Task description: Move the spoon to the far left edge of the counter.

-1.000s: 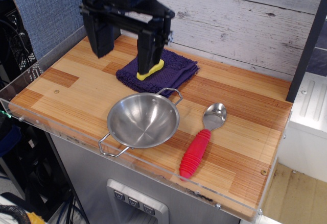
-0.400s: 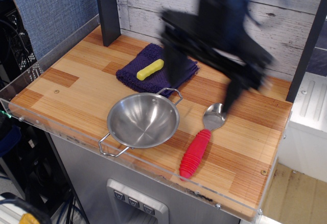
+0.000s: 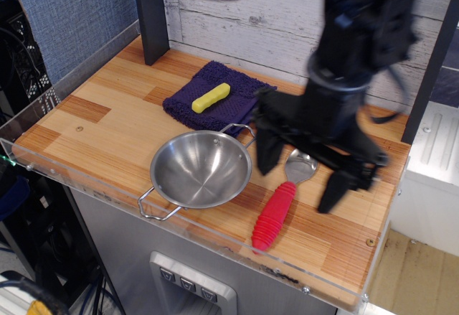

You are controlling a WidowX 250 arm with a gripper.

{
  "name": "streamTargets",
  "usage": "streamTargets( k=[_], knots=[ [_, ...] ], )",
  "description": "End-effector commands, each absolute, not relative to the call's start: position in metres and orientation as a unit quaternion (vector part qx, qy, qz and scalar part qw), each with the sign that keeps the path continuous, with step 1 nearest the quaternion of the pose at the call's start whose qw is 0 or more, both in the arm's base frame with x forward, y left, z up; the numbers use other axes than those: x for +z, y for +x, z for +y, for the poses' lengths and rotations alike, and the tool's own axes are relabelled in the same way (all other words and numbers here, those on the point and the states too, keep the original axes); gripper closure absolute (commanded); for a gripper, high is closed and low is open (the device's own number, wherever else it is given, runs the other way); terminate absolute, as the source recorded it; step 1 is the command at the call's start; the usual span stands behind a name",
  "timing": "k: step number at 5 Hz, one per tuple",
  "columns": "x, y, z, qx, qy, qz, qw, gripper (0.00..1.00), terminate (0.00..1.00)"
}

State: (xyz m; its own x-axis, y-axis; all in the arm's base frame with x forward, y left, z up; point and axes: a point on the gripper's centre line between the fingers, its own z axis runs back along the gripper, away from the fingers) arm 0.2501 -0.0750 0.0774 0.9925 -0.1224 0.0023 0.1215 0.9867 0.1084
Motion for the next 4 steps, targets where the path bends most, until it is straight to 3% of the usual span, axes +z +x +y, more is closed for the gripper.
streamTargets(
  k=[1,4],
  knots=[
    [0.05,0.259,-0.04,-0.03,0.049,0.002,0.998,0.0,0.0],
    [0.052,0.255,-0.05,-0.03,0.046,-0.011,0.998,0.0,0.0]
  ],
)
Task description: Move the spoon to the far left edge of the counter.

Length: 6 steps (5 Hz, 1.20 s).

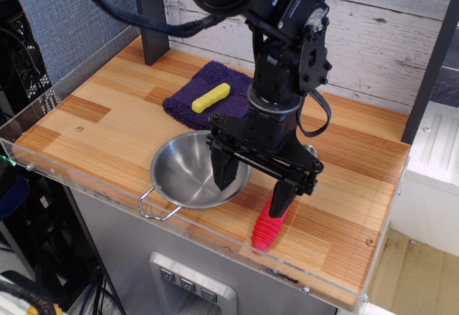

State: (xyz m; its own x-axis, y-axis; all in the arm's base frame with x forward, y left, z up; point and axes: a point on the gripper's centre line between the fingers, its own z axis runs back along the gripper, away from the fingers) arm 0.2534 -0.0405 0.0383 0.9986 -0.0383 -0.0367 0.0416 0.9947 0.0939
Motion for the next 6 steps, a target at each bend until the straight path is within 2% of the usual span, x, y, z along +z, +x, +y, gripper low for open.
streamTargets(
  k=[1,6],
  knots=[
    [0.054,0.256,-0.056,-0.039,0.055,-0.017,0.998,0.0,0.0],
    [0.011,0.264,-0.06,-0.052,0.074,0.029,0.995,0.0,0.0]
  ],
)
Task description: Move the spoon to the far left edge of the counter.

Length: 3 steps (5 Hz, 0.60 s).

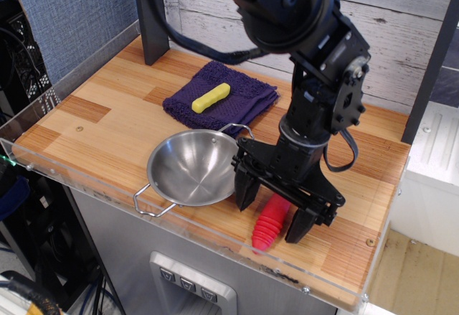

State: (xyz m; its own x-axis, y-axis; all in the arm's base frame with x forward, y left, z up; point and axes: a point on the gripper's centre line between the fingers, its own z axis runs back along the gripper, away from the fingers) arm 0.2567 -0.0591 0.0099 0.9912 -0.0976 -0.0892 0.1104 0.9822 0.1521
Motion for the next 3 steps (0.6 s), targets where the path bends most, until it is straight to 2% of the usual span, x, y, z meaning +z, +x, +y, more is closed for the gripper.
streamTargets(
  k=[1,2,3],
  knots=[
    [0.0045,0.2649,-0.0591,-0.054,0.073,0.037,0.995,0.0,0.0],
    [-0.0043,0.2658,-0.0573,-0.045,0.072,0.043,0.995,1.0,0.0],
    [-0.0042,0.2687,-0.057,-0.046,0.08,0.049,0.995,1.0,0.0]
  ],
)
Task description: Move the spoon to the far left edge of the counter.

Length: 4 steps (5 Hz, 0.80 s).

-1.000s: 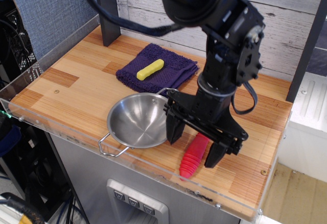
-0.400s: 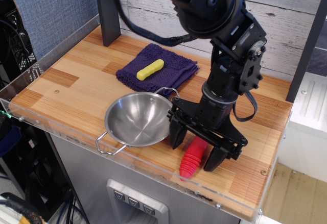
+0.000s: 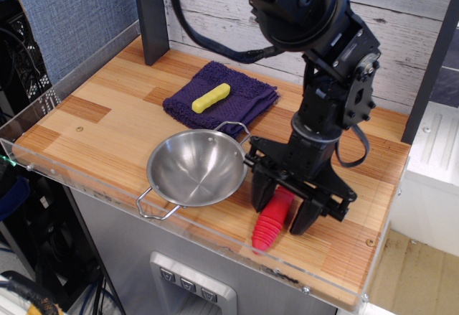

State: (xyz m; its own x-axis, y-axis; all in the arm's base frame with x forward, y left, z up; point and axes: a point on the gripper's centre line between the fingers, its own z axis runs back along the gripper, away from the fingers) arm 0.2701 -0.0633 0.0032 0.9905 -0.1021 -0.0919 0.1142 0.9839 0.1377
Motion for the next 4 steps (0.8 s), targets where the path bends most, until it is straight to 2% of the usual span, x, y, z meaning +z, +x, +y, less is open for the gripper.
streamTargets(
  k=[1,2,3,4],
  knots=[
    [0.007,0.27,-0.057,-0.044,0.086,0.038,0.995,1.0,0.0],
    [0.037,0.274,-0.054,-0.048,0.079,0.014,0.996,1.0,0.0],
    [0.087,0.28,-0.043,-0.047,0.036,-0.026,0.998,1.0,0.0],
    [0.136,0.277,0.004,-0.01,-0.004,-0.064,0.998,1.0,0.0]
  ],
)
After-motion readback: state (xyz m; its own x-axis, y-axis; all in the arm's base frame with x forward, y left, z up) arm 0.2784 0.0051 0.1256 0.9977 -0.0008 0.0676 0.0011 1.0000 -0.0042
